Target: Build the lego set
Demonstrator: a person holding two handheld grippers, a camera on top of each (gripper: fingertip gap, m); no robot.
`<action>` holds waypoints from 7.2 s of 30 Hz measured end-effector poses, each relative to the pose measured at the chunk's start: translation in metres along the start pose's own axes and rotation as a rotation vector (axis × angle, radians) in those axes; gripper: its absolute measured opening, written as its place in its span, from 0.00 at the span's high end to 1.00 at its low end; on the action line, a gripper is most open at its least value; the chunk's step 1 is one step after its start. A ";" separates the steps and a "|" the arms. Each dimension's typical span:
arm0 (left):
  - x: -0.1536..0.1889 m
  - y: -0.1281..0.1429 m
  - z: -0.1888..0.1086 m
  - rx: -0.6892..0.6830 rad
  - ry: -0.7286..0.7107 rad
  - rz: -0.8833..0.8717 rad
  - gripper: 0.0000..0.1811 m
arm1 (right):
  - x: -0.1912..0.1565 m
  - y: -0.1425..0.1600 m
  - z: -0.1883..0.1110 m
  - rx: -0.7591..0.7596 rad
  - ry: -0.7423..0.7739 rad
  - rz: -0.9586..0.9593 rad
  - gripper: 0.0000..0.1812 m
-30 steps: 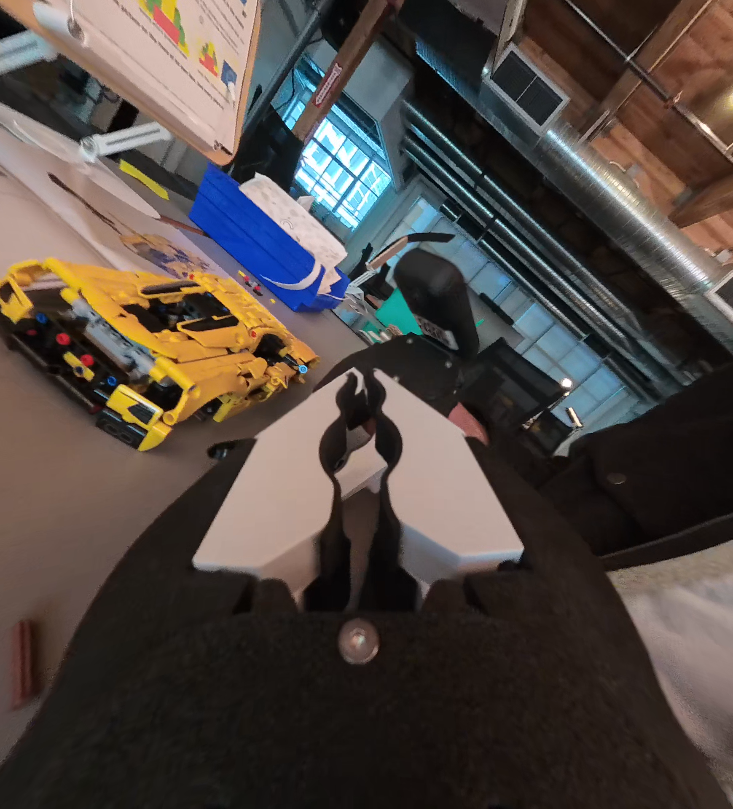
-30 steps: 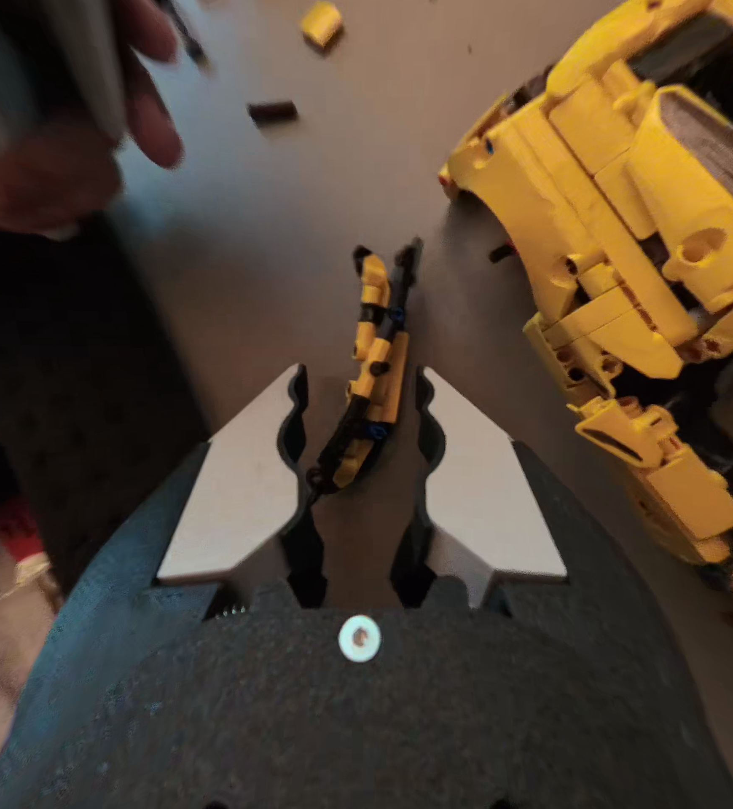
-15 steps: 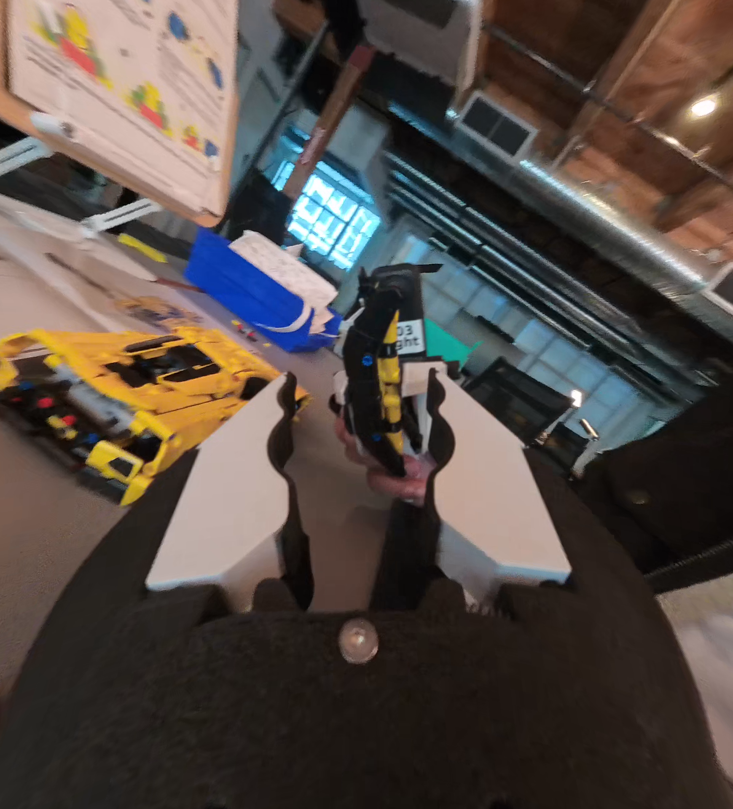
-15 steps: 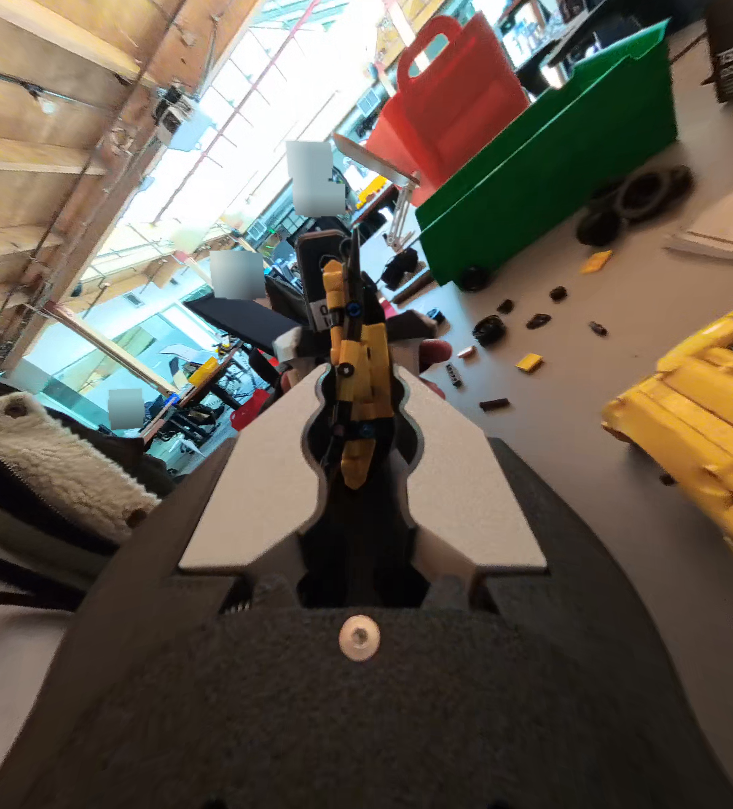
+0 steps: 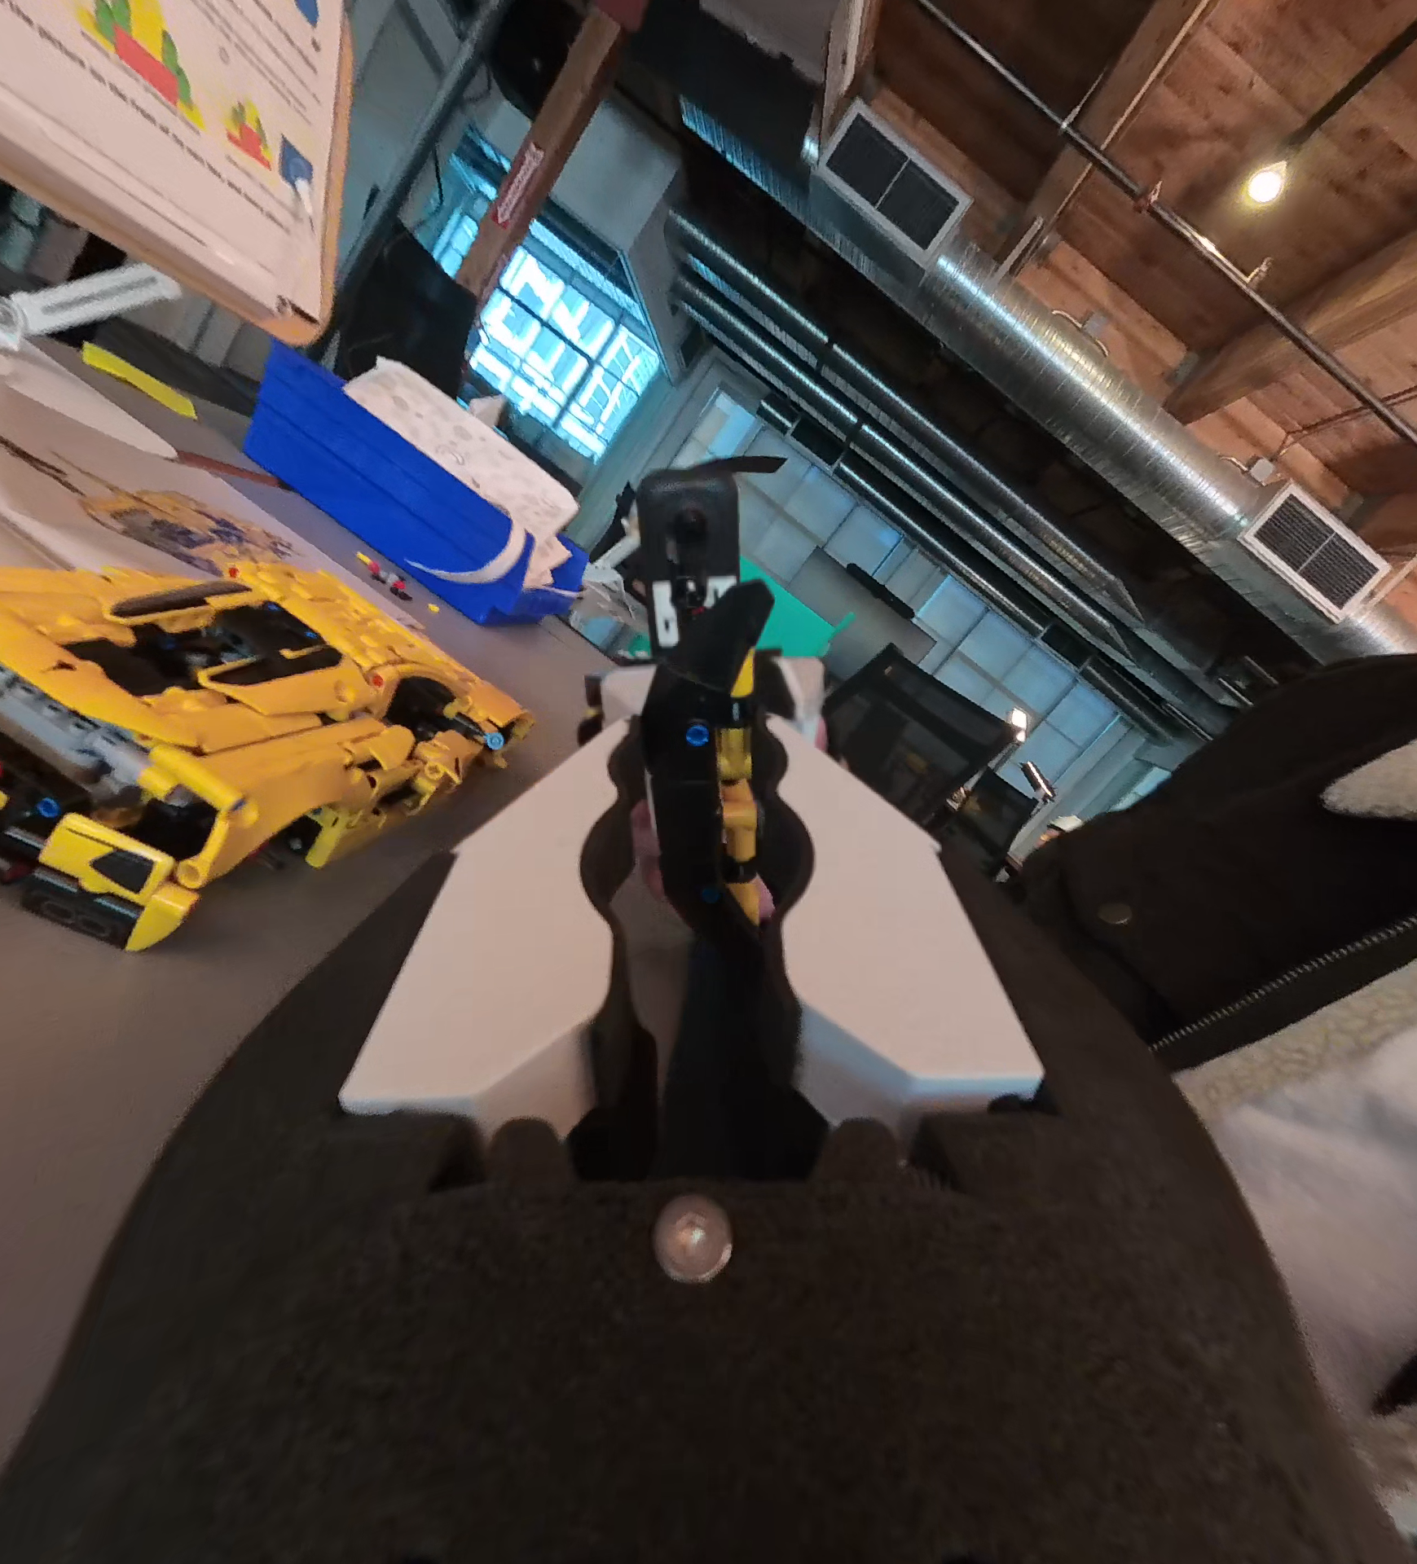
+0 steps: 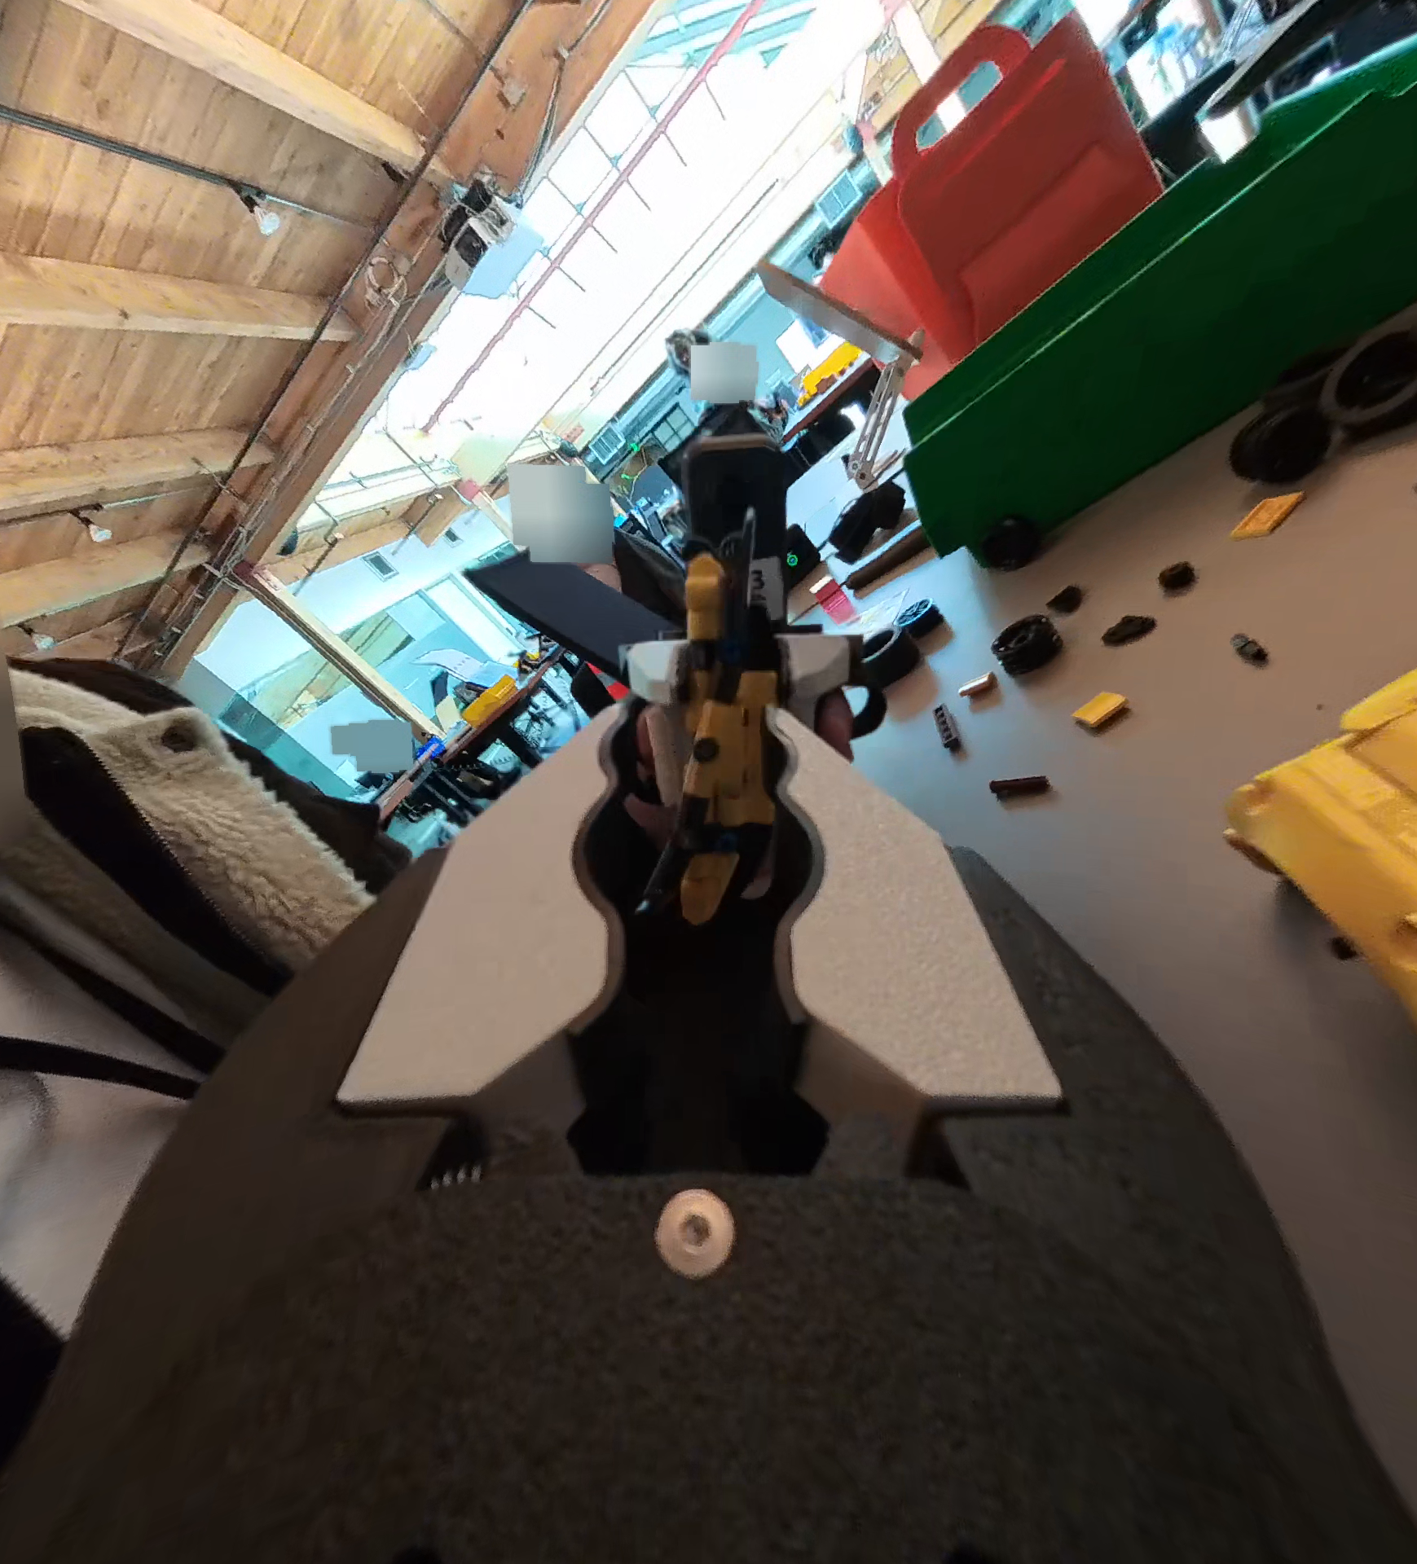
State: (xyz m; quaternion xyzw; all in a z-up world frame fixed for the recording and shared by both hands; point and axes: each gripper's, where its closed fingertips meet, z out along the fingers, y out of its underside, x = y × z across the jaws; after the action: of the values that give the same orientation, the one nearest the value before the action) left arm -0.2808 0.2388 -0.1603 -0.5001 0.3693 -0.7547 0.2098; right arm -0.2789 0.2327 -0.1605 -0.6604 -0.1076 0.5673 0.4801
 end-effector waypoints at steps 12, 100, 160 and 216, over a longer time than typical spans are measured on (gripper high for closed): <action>0.003 0.024 0.014 -0.138 -0.010 0.061 0.87 | 0.003 0.009 -0.001 -0.107 0.004 -0.008 0.96; -0.003 0.028 0.011 -0.139 0.066 -0.184 0.88 | 0.014 0.018 -0.011 -0.171 0.181 -0.211 0.96; -0.002 0.029 0.011 -0.151 0.058 -0.161 0.88 | 0.010 0.022 -0.012 -0.135 0.015 0.123 0.96; 0.008 0.057 0.017 -0.318 0.161 -0.299 0.89 | 0.004 0.045 -0.019 -0.297 -0.024 0.169 0.96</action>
State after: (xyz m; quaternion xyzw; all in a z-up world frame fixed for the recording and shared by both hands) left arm -0.2713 0.1908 -0.1949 -0.5143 0.4208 -0.7471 -0.0160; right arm -0.2796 0.2025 -0.1990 -0.7240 -0.1400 0.5912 0.3267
